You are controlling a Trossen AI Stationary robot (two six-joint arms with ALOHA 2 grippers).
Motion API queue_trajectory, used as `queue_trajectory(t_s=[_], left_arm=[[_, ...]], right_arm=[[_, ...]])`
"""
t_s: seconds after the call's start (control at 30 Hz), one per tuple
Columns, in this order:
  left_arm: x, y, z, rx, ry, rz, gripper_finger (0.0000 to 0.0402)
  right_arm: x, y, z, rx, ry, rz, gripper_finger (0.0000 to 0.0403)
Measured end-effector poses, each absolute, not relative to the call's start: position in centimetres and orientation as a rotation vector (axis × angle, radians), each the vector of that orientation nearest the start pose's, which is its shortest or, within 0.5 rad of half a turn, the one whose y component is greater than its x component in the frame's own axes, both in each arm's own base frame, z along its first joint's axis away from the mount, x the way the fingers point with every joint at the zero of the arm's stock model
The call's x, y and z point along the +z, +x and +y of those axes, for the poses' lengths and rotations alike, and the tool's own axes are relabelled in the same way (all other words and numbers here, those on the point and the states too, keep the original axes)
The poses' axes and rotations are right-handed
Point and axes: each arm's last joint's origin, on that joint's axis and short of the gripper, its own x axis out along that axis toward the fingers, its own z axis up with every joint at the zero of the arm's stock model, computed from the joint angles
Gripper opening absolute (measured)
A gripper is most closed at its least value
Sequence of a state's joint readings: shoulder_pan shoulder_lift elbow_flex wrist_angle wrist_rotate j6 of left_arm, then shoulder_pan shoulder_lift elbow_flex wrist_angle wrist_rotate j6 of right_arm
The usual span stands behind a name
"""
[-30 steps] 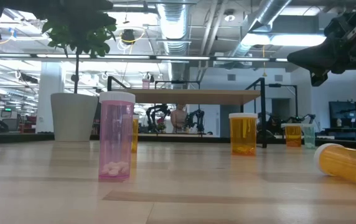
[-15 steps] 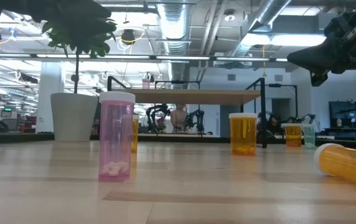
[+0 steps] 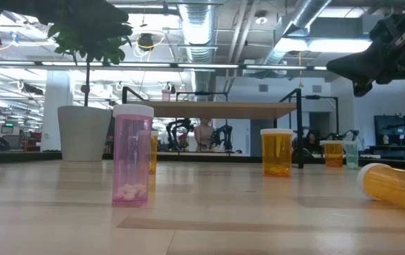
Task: Pick and place medicine bottles onto shelf by color
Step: Put the top large orange pill bottle on the shelf
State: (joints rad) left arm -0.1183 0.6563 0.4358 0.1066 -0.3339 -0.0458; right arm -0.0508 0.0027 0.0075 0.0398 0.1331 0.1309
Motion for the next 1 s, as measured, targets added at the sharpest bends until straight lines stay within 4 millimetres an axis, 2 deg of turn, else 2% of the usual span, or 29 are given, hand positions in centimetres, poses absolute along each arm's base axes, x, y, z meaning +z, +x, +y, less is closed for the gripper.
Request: queue_trajectory(t_s=[0.77, 0.9, 1.0], left_arm=[[25.9, 15.8, -1.0, 0.199, -0.114, 0.093, 0.0194], [25.9, 15.8, -1.0, 0.199, -0.116, 0.093, 0.0194], [25.9, 15.8, -1.0, 0.199, -0.115, 0.093, 0.0194]], right_arm=[[17.0, 9.6, -1.2, -0.212, 0.106, -0.061, 0.0052], [17.2, 9.6, -1.2, -0.209, 0.162, -0.090, 0.0052], [18.1, 9.5, -1.2, -0.201, 0.169, -0.183, 0.0052]])
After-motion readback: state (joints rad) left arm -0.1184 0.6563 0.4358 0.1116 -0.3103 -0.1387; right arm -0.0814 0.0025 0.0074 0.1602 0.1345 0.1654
